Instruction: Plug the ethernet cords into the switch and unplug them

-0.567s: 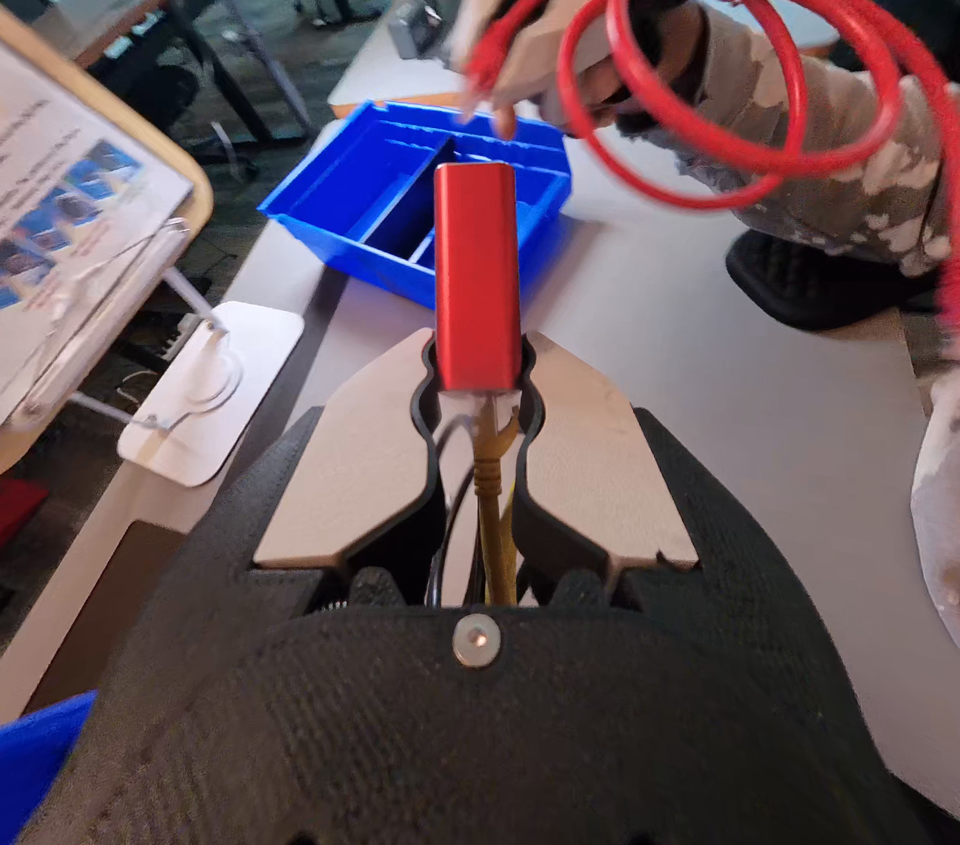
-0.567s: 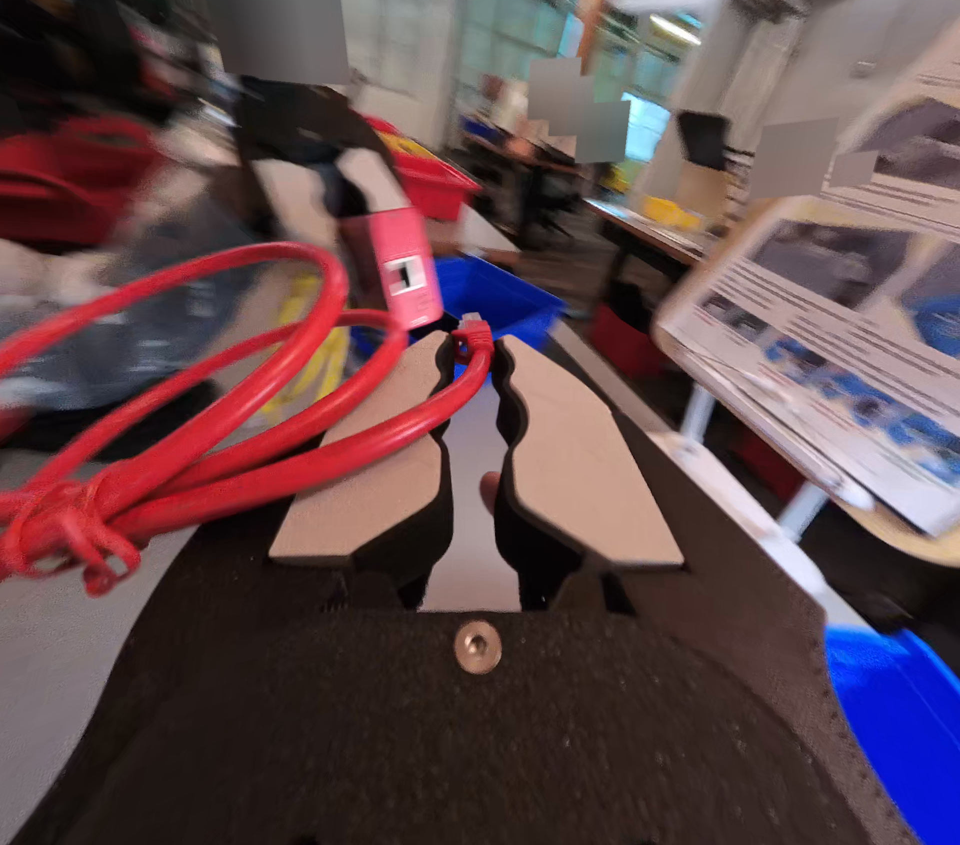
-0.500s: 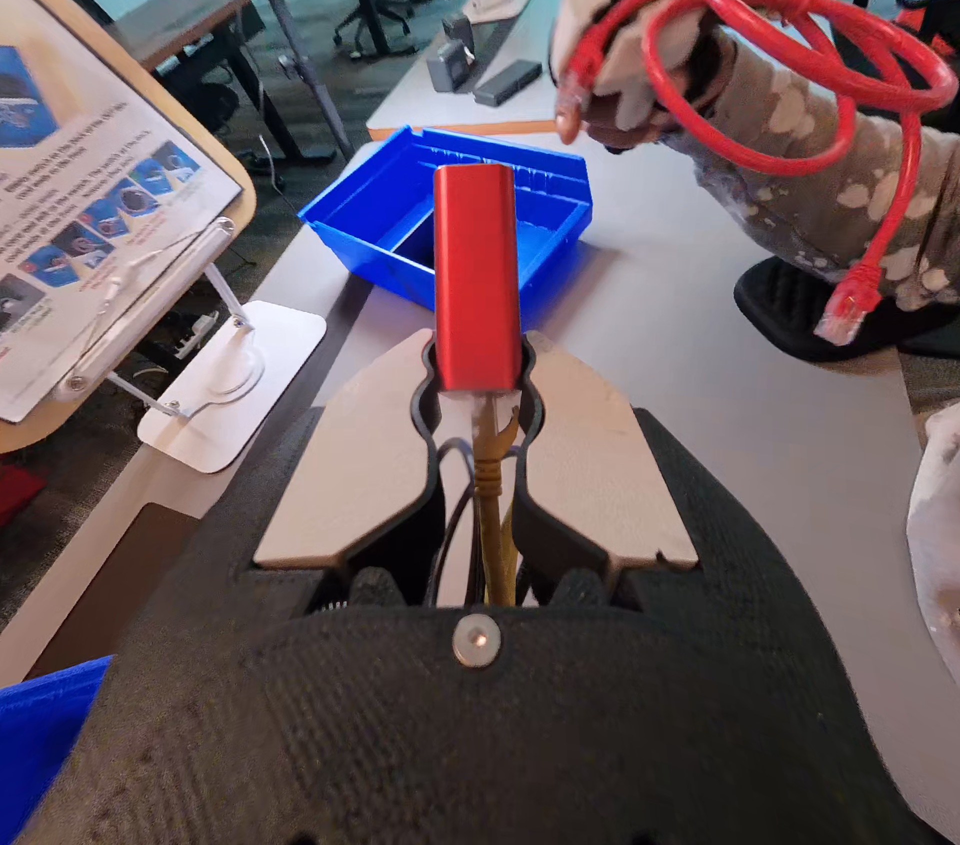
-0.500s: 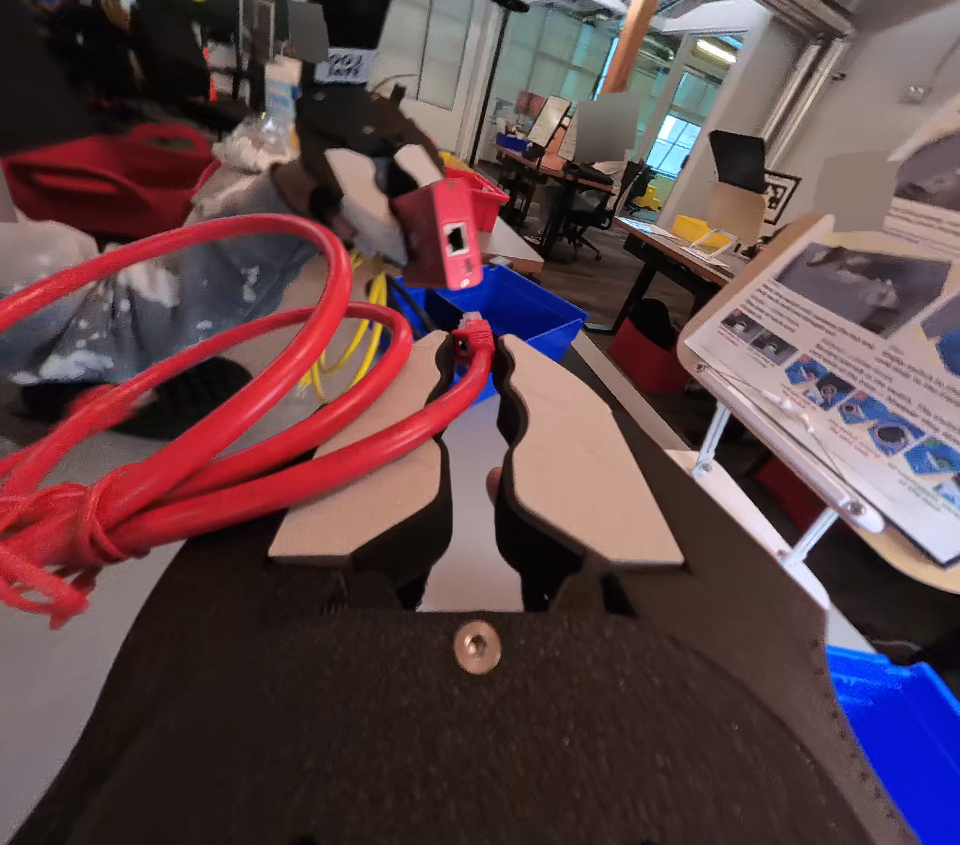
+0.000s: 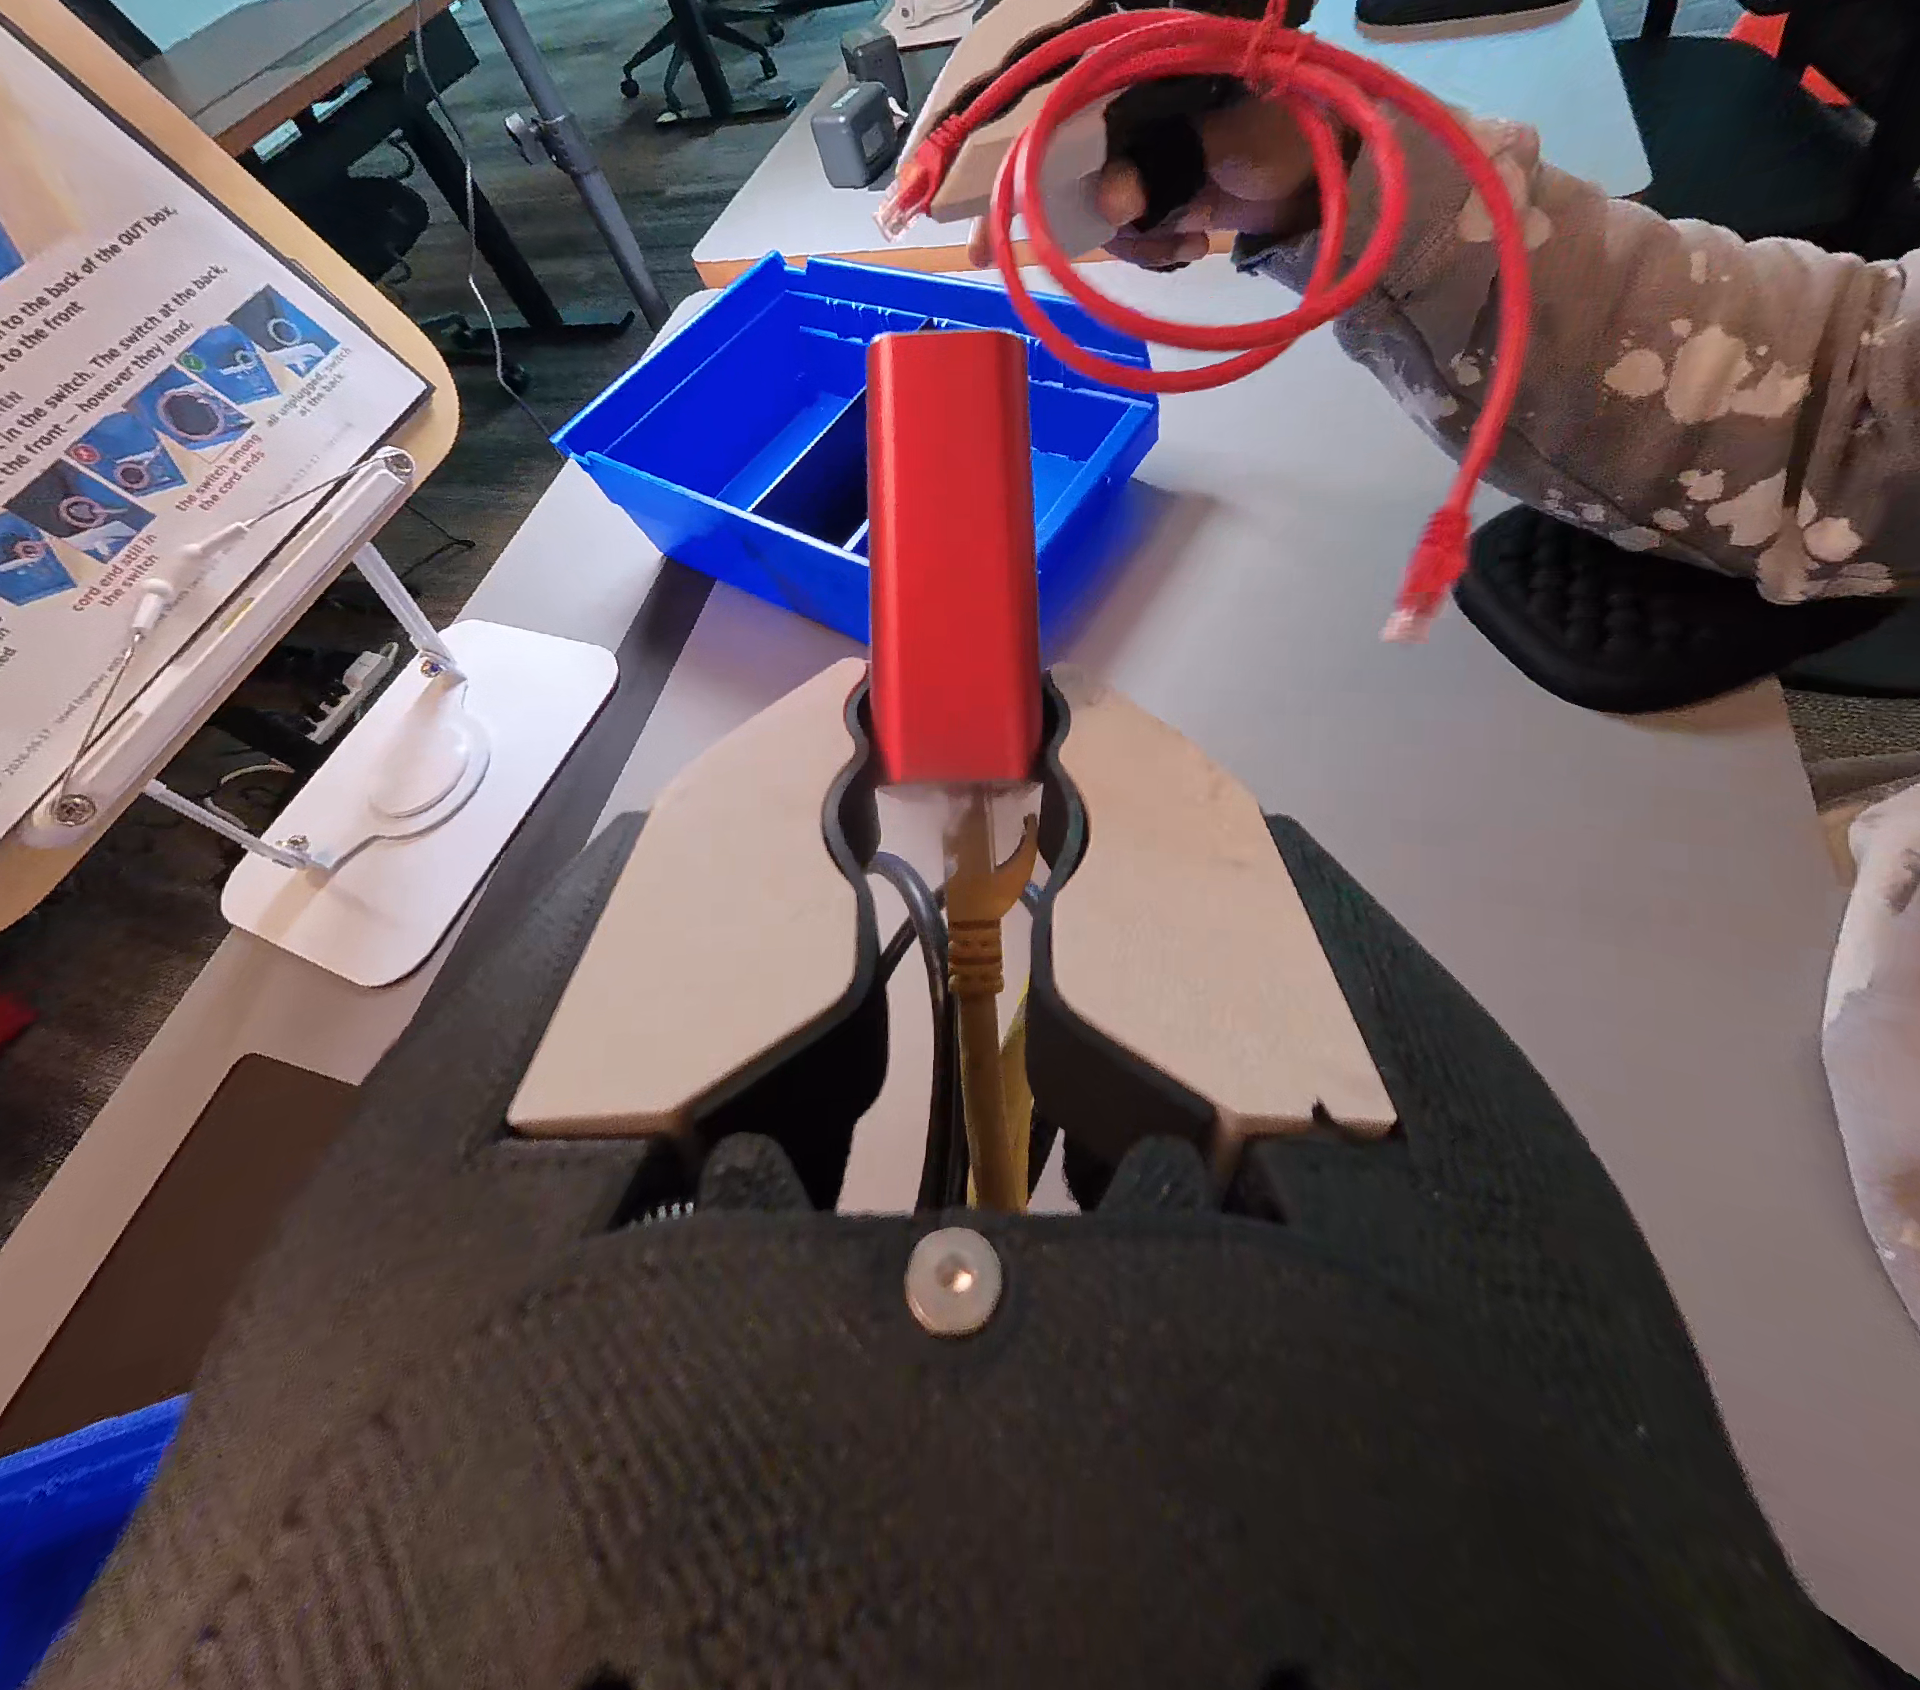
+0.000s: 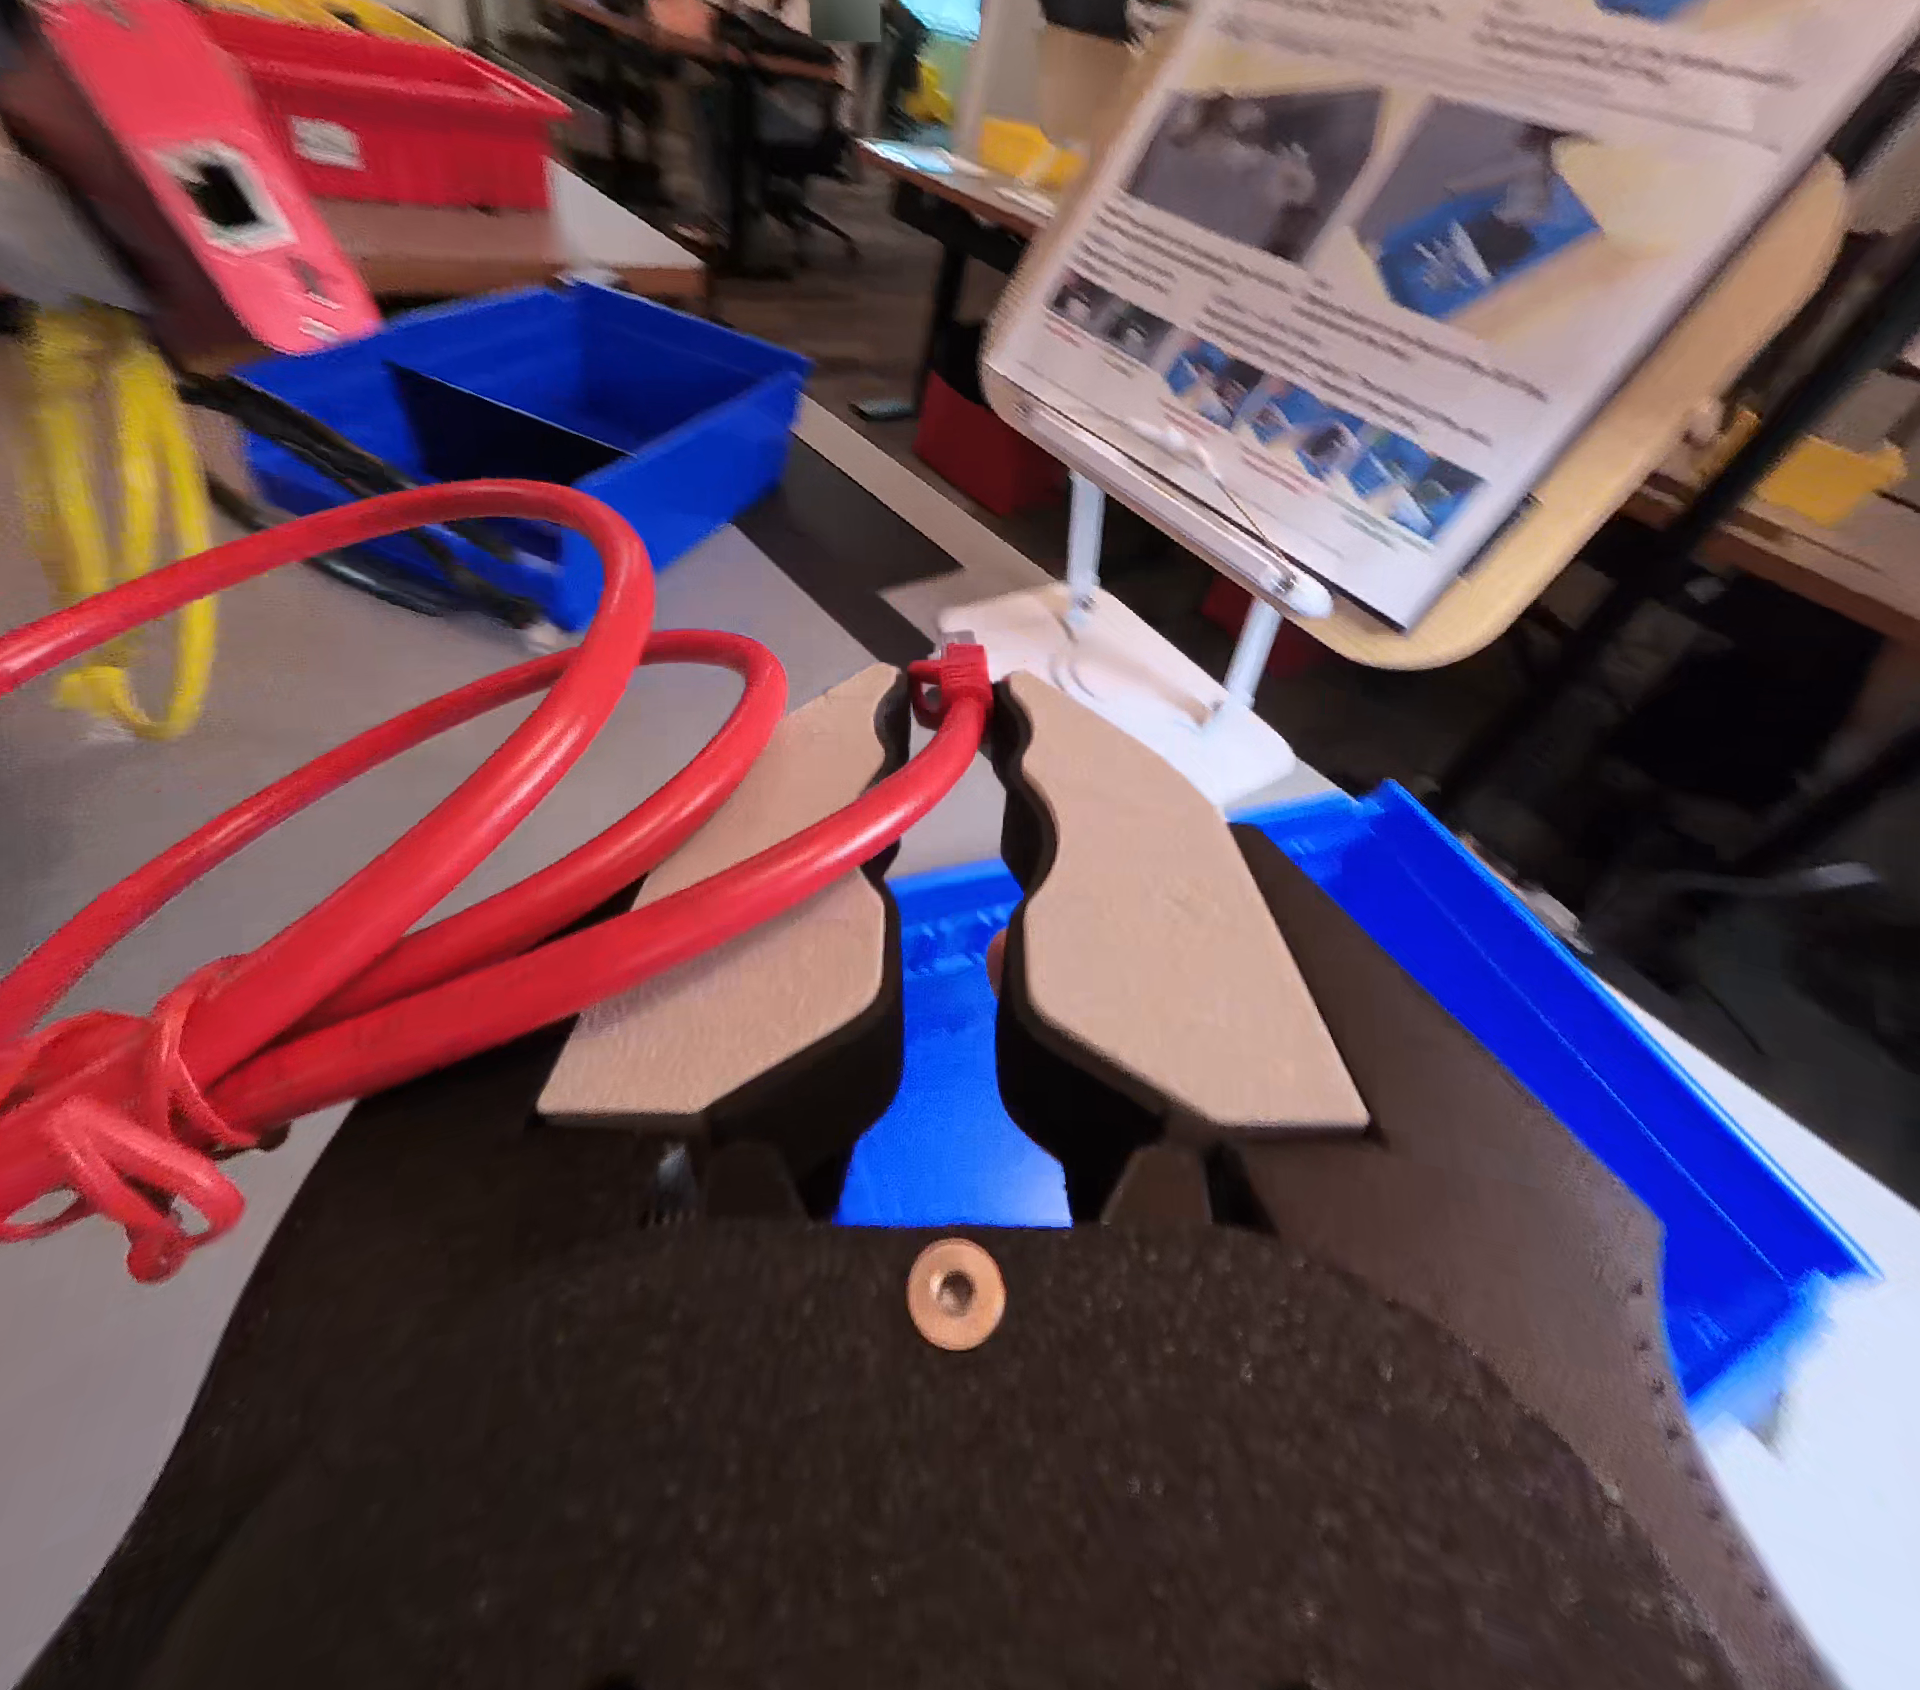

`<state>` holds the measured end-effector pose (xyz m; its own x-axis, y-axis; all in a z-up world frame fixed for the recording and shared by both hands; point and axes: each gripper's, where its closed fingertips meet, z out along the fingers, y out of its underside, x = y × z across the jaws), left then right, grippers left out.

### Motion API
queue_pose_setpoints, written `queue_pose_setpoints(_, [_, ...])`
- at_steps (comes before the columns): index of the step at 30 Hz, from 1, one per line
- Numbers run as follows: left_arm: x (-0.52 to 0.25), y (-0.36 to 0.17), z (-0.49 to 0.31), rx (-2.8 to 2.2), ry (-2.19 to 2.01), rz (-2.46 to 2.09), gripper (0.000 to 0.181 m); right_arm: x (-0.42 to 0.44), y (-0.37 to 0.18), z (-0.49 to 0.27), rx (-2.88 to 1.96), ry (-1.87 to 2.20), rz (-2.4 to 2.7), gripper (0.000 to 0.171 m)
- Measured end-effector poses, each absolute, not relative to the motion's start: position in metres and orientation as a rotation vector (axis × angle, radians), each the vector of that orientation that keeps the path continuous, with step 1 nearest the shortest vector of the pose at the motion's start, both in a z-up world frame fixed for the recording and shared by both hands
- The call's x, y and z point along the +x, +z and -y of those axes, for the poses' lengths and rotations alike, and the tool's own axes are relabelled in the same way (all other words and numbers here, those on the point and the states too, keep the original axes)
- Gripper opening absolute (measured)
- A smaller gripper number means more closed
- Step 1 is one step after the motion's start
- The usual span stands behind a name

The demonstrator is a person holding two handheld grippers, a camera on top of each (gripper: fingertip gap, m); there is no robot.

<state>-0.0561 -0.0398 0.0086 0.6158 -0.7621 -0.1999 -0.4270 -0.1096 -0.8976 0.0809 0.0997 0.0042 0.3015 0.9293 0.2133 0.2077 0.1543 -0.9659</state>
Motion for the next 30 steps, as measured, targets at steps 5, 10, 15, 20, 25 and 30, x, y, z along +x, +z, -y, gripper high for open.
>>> queue_pose_setpoints(5, [-0.053, 0.01, 0.039, -1.722, -0.389, -0.971, 0.027, 0.117, -0.018, -0.151, -1.547, 0.465, 1.02, 0.014])
queue_pose_setpoints(10, [-0.055, 0.01, 0.038, -1.722, -0.374, -0.966, 0.027, 0.185, -0.012, -0.2, -1.652, 0.178, 0.641, 0.014])
queue_pose_setpoints(15, [-0.05, 0.006, 0.036, -1.728, -0.381, -0.979, 0.027, 0.233, -0.025, -0.221, -1.681, -0.323, 0.649, 0.014])
queue_pose_setpoints(20, [-0.043, -0.005, 0.034, -1.754, -0.376, -1.012, 0.027, 0.198, -0.092, -0.214, -1.898, -0.361, 1.004, 0.014])
queue_pose_setpoints(25, [-0.041, -0.008, 0.034, -1.76, -0.374, -1.031, 0.027, 0.17, -0.13, -0.184, -2.039, -0.278, 1.272, 0.014])
queue_pose_setpoints(30, [-0.04, -0.009, 0.034, -1.765, -0.378, -1.032, 0.027, 0.175, -0.172, -0.161, -2.29, -0.189, 1.395, 0.014])
